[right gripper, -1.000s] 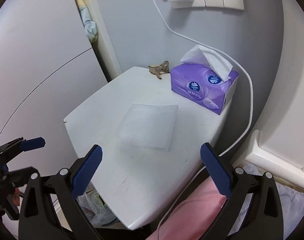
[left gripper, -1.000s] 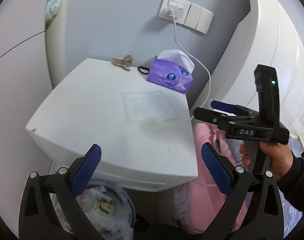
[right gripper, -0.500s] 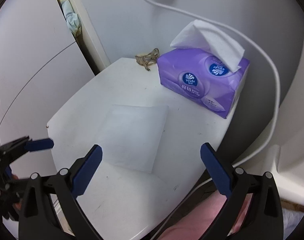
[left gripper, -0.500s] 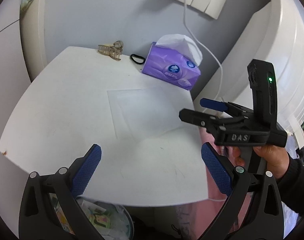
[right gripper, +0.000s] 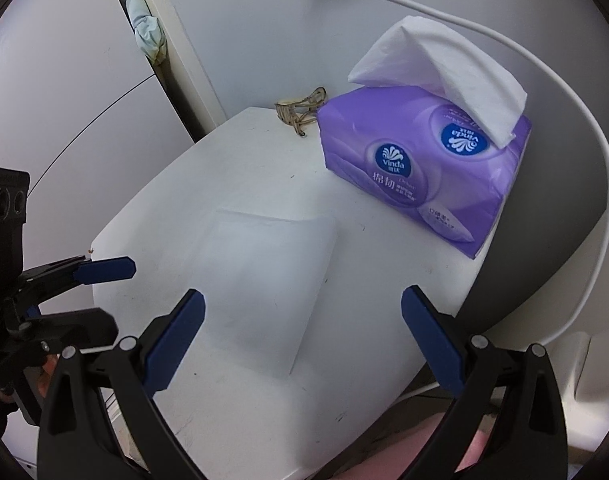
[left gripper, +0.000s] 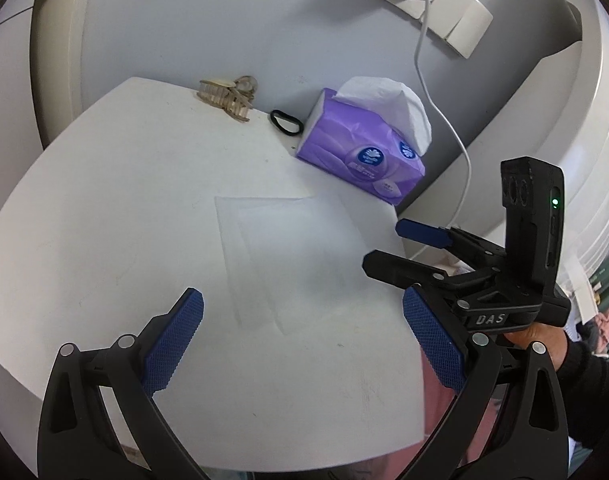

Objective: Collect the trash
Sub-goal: 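Raise both tools from the bin to the white paper sheet on the nightstand, then close the left gripper on the paper sheet while the right gripper closes on it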

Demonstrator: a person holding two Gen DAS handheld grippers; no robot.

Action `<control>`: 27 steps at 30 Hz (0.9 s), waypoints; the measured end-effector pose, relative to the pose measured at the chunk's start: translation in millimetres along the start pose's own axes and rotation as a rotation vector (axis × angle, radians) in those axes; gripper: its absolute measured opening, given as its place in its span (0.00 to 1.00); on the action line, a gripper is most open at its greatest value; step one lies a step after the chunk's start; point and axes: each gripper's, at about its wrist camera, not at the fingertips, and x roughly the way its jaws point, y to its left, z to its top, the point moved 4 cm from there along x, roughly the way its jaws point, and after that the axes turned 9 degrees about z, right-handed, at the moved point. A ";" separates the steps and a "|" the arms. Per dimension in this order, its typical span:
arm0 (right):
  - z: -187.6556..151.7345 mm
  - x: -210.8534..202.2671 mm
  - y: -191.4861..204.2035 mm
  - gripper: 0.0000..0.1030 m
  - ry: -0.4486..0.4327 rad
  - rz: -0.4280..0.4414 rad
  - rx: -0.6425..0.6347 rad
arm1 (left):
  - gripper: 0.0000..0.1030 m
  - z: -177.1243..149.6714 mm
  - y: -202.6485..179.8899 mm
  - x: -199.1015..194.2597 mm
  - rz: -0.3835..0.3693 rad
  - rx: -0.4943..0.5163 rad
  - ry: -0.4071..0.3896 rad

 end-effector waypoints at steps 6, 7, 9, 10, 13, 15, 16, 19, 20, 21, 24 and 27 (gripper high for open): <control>1.0 6.2 0.7 0.76 0.011 -0.003 -0.020 | 0.87 0.6 4.2 7.1 0.000 0.009 0.002; 1.1 7.5 0.7 0.74 0.015 -0.001 -0.021 | 0.86 1.0 5.0 8.1 -0.003 0.008 0.002; 1.1 9.3 0.4 0.73 0.017 -0.006 -0.022 | 0.84 1.3 5.4 9.3 0.003 0.011 0.001; 1.0 10.3 0.3 0.73 0.021 -0.003 -0.021 | 0.83 1.6 5.6 9.8 0.007 0.014 -0.002; 0.8 11.6 1.3 0.63 0.024 -0.012 -0.032 | 0.75 3.4 5.4 12.0 0.019 0.023 -0.004; 0.6 11.4 1.5 0.55 0.025 -0.014 -0.035 | 0.70 3.9 5.4 14.3 0.027 0.030 0.000; 0.5 11.8 1.7 0.55 0.027 -0.014 -0.039 | 0.69 4.0 5.5 15.0 0.026 0.029 0.003; 0.6 13.3 4.4 0.54 0.031 -0.019 -0.056 | 0.65 3.6 5.8 18.3 0.040 0.032 0.010; 0.1 13.7 5.9 0.52 0.031 -0.019 -0.062 | 0.63 3.6 6.6 19.0 0.046 0.029 0.010; -0.4 13.7 6.4 0.51 0.032 -0.019 -0.067 | 0.61 2.9 7.8 20.4 0.050 0.025 0.011; -0.9 15.8 9.6 0.46 0.032 -0.022 -0.079 | 0.54 1.5 9.6 23.7 0.064 0.023 0.010; 1.6 19.1 12.5 0.40 0.033 -0.021 -0.074 | 0.48 1.6 10.7 25.6 0.069 0.019 0.010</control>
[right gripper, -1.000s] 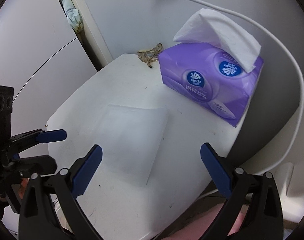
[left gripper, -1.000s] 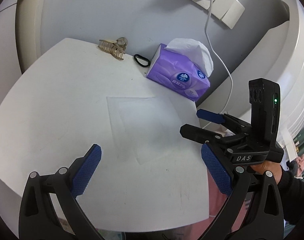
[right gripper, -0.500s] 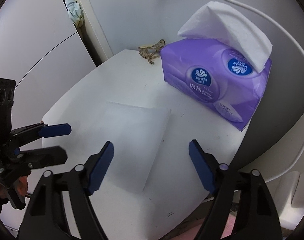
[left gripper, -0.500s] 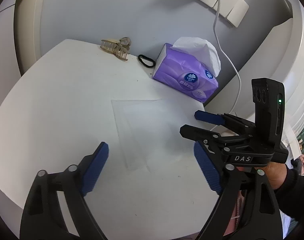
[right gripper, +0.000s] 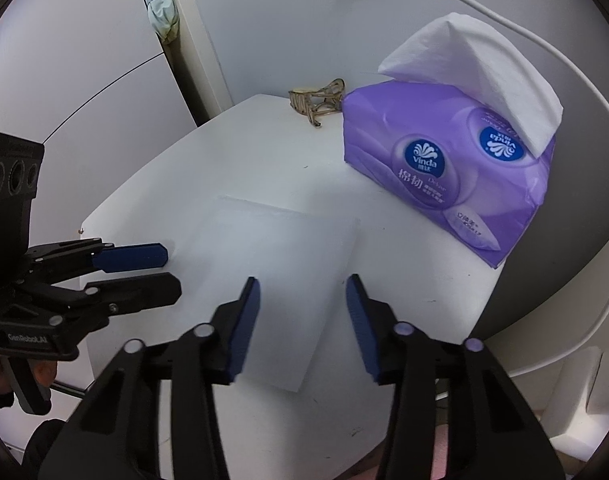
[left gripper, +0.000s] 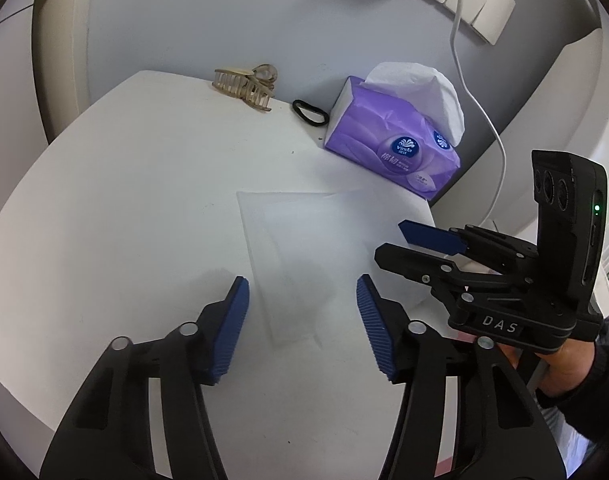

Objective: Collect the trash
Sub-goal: 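Close the left gripper on the paper sheet while the right gripper closes on it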

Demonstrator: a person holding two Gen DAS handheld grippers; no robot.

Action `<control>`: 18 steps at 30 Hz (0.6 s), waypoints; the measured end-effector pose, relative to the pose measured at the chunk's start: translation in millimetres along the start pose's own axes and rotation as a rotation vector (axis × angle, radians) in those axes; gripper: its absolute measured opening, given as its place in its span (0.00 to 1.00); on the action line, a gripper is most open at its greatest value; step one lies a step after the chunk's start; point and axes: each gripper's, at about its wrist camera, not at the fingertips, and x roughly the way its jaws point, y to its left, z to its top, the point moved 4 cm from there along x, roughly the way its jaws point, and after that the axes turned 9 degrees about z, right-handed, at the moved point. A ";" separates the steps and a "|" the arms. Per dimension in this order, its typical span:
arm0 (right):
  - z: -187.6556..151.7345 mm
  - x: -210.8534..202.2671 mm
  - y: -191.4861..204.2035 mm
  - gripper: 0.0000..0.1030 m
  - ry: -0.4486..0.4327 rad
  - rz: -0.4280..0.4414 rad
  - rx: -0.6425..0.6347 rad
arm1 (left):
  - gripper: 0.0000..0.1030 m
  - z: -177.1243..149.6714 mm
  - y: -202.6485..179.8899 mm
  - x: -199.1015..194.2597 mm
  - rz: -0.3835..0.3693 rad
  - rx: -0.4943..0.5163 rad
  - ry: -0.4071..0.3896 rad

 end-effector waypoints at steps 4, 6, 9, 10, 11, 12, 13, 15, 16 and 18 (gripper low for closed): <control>1.9 3.8 4.6 0.39 0.001 0.001 -0.005 | 0.44 -0.1 -2.5 2.9 0.008 0.008 0.005; 1.9 5.2 6.3 0.36 0.000 -0.002 -0.010 | 0.40 0.0 -3.5 3.9 0.013 0.005 0.001; 2.3 6.4 6.2 0.29 -0.006 -0.004 -0.005 | 0.36 -0.1 -4.5 4.4 0.018 -0.001 -0.005; 2.5 7.1 6.2 0.29 -0.008 -0.005 -0.005 | 0.35 -0.5 -5.0 4.8 0.021 -0.001 -0.006; 2.5 7.2 6.1 0.28 -0.009 -0.005 -0.005 | 0.35 -0.6 -5.2 5.0 0.021 -0.004 -0.008; 3.0 7.6 5.4 0.26 -0.010 -0.008 -0.005 | 0.34 -0.5 -5.3 5.1 0.022 -0.005 -0.008; 3.3 8.3 4.9 0.24 -0.009 -0.010 -0.005 | 0.34 -0.6 -5.1 5.2 0.023 -0.006 -0.009; 4.2 9.3 3.8 0.18 -0.008 -0.011 -0.004 | 0.28 -0.6 -4.8 5.7 0.023 -0.008 -0.007; 3.9 9.4 3.5 0.17 -0.007 -0.012 -0.006 | 0.27 -0.7 -4.9 6.4 0.025 -0.007 -0.006; 4.2 10.5 4.4 0.13 -0.007 -0.016 -0.012 | 0.22 -0.6 -5.4 7.5 0.030 -0.008 -0.003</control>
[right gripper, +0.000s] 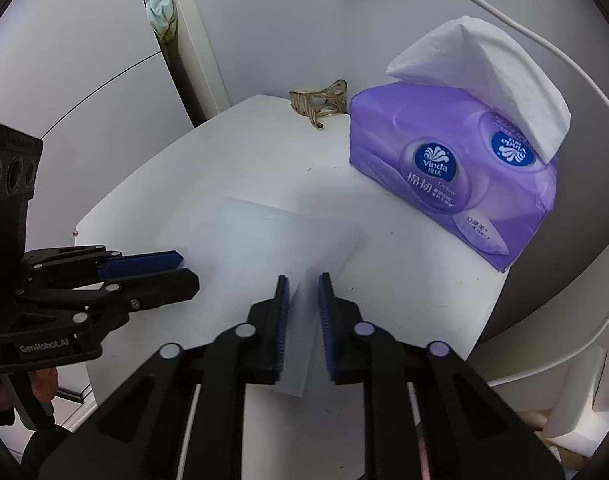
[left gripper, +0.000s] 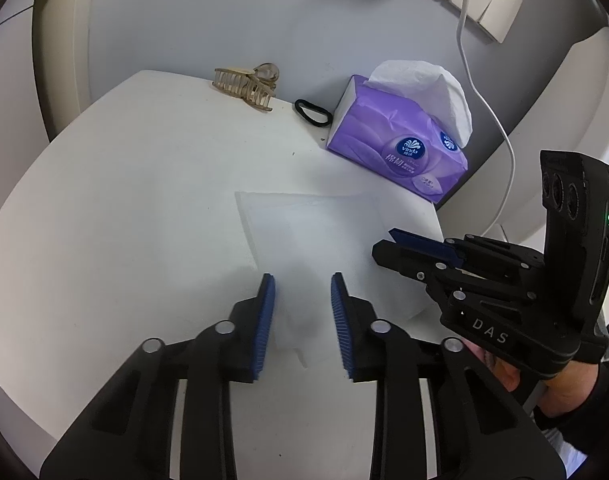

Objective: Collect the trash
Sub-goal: 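Close the left gripper on the paper sheet while the right gripper closes on it, then lift the paper sheet with both grippers and carry it over the bin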

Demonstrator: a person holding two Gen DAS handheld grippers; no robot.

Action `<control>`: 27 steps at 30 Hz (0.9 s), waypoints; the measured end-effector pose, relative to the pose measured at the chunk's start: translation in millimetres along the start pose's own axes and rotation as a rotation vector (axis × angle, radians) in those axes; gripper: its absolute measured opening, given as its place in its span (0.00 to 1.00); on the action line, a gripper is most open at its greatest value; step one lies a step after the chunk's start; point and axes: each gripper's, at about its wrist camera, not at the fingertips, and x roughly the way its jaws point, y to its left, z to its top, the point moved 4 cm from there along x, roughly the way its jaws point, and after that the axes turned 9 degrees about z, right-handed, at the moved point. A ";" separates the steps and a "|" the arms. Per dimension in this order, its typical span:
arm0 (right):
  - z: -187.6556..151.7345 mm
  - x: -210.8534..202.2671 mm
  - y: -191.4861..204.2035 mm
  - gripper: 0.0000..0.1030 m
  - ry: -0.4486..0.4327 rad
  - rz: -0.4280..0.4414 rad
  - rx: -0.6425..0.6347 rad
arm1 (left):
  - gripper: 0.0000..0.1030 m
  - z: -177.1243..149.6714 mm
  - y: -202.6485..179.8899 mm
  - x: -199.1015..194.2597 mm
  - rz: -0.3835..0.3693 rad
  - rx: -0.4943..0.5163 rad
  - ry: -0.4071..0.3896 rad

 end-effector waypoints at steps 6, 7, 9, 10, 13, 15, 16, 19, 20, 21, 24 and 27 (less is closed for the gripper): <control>-0.2 1.1 0.3 0.07 -0.004 -0.004 0.004 | 0.05 -0.6 -0.5 3.9 0.020 -0.002 -0.002; -0.2 0.9 -0.5 0.07 -0.005 -0.002 0.005 | 0.04 -1.0 0.0 4.4 0.025 -0.002 -0.004; -0.5 0.5 -1.1 0.07 -0.004 0.002 0.006 | 0.03 -1.4 0.6 4.2 0.027 0.001 -0.009; -0.5 0.4 -0.9 0.07 -0.004 0.002 0.004 | 0.03 -1.7 0.4 4.0 0.028 0.002 -0.013; -1.3 -0.7 -0.4 0.06 -0.005 0.002 0.000 | 0.02 -2.6 1.2 3.6 0.023 -0.005 -0.018; -1.2 -2.4 0.5 0.06 -0.007 0.005 -0.002 | 0.02 -3.0 2.3 3.1 0.021 -0.009 -0.020; -0.8 -3.6 1.0 0.06 -0.009 0.005 -0.004 | 0.02 -3.2 2.7 2.7 0.022 -0.011 -0.023; 1.0 -8.1 3.8 0.06 -0.016 0.006 -0.013 | 0.02 -4.0 2.0 1.4 0.022 -0.009 -0.023; 1.7 -9.4 4.5 0.06 -0.018 0.006 -0.014 | 0.02 -4.2 1.8 0.3 0.020 -0.011 -0.024; 2.8 -11.1 5.5 0.06 -0.021 0.007 -0.016 | 0.02 -4.7 1.5 -1.5 0.020 -0.012 -0.027; 5.5 -17.1 9.3 0.06 -0.030 0.010 -0.021 | 0.02 -4.5 0.3 -8.4 0.022 -0.016 -0.040; 7.9 -24.2 14.7 0.06 -0.041 0.013 -0.031 | 0.02 -2.2 -0.6 -17.2 0.024 -0.017 -0.054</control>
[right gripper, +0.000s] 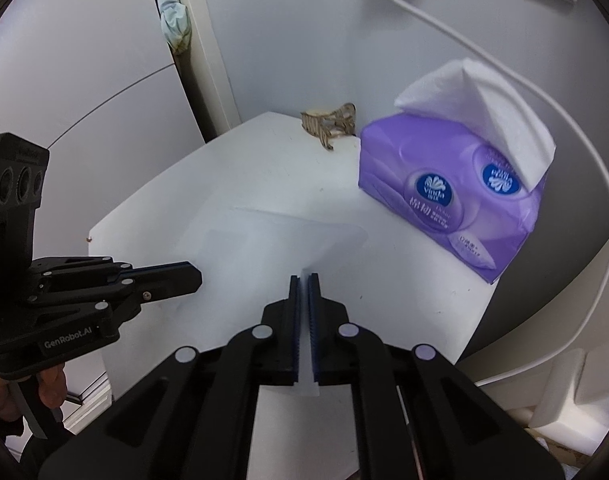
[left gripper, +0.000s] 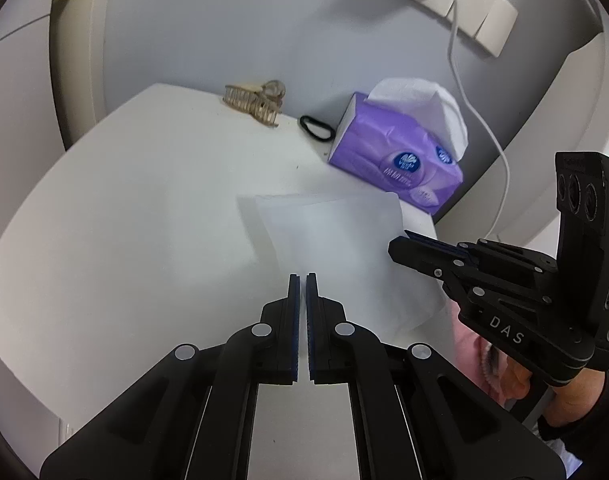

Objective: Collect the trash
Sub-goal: 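Lift the paper sheet with both grippers and carry it over the bin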

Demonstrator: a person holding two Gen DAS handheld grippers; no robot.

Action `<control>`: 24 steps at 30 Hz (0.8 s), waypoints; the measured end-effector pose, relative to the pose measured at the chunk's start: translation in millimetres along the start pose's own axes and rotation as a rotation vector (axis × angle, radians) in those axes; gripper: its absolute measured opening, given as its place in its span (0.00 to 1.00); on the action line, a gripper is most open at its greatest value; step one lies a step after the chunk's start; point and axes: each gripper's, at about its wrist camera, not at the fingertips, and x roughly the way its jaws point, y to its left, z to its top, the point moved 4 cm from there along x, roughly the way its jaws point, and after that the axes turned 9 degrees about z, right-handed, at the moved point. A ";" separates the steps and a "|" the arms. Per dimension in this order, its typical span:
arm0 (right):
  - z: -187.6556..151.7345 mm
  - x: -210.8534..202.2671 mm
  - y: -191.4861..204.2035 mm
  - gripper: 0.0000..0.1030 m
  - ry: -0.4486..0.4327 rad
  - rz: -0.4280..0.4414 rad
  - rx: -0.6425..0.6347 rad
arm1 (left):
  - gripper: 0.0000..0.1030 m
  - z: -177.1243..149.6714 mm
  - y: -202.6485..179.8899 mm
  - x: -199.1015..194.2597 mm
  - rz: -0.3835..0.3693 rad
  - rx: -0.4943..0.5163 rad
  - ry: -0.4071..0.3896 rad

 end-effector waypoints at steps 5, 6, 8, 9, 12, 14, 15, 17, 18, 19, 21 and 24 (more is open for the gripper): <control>4.9 -14.4 11.2 0.06 -0.017 0.010 -0.014 | 0.02 3.6 0.2 -20.7 0.009 0.004 -0.027; 5.8 -17.5 14.5 0.06 -0.020 0.012 -0.020 | 0.02 4.2 0.7 -26.3 0.011 0.002 -0.034; 7.3 -23.3 22.9 0.06 -0.022 0.016 -0.033 | 0.02 4.8 2.5 -35.9 0.019 0.002 -0.047; 7.5 -25.1 25.4 0.06 -0.023 0.018 -0.038 | 0.02 4.5 3.1 -40.2 0.023 0.001 -0.052; 9.0 -34.3 39.1 0.06 -0.034 0.028 -0.060 | 0.02 3.6 5.8 -57.5 0.034 -0.002 -0.071; 10.1 -41.5 50.0 0.06 -0.044 0.038 -0.073 | 0.02 1.7 8.1 -71.9 0.044 -0.004 -0.087; 9.8 -44.2 53.6 0.06 -0.047 0.041 -0.077 | 0.02 1.0 9.0 -77.2 0.048 -0.004 -0.093; 10.7 -50.5 64.7 0.06 -0.057 0.051 -0.089 | 0.02 -1.2 10.9 -90.9 0.058 -0.005 -0.109; 11.0 -51.9 68.2 0.06 -0.060 0.054 -0.093 | 0.02 -2.2 12.0 -95.7 0.061 -0.006 -0.114; 11.3 -54.2 74.2 0.06 -0.063 0.059 -0.100 | 0.02 -4.2 14.8 -104.5 0.068 -0.008 -0.124; 12.3 -55.5 85.3 0.06 -0.067 0.068 -0.114 | 0.02 -7.1 19.4 -114.8 0.076 -0.012 -0.134; 12.1 -58.3 105.3 0.06 -0.071 0.087 -0.140 | 0.02 -14.1 30.8 -133.5 0.096 -0.028 -0.151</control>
